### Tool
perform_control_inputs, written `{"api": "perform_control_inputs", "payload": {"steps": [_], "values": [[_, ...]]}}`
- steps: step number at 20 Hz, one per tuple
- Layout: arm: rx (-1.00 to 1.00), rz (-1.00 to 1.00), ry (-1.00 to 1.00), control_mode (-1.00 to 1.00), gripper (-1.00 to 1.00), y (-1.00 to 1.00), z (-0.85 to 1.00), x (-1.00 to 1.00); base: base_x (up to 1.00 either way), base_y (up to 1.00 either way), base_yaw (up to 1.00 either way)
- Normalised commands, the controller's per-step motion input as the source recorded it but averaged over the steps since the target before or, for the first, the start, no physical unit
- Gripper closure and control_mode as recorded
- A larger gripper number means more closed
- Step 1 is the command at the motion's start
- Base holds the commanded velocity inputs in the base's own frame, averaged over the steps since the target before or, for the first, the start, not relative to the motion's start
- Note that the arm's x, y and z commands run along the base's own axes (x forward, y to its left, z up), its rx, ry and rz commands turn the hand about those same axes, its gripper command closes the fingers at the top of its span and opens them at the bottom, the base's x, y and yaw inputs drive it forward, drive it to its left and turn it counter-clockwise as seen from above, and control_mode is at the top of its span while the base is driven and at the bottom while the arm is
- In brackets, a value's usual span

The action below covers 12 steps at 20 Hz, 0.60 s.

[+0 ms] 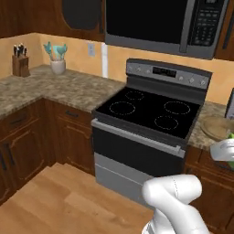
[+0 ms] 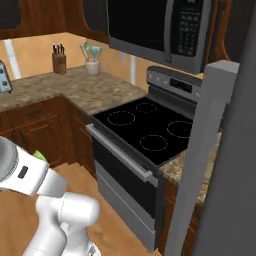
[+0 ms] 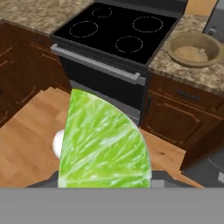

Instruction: Grab a lemon wedge from the fridge and one ice cube from the ice bowl, and put them in the glass of lemonade.

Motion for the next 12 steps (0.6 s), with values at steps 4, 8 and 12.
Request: {"api": "perform_control_inputs", "payload": {"steps": [4, 8, 12], "values": [[0.00, 0.00, 0.00, 1.00, 1.00, 0.00, 0.00, 0.00, 0.81, 0.01, -0.59], [0.00, 0.00, 0.00, 1.00, 1.00, 0.00, 0.00, 0.00, 0.74, 0.00, -0.57], [0.00, 0.00, 0.00, 1.00, 1.00, 0.00, 0.00, 0.00, 0.51, -0.01, -0.66]]}}
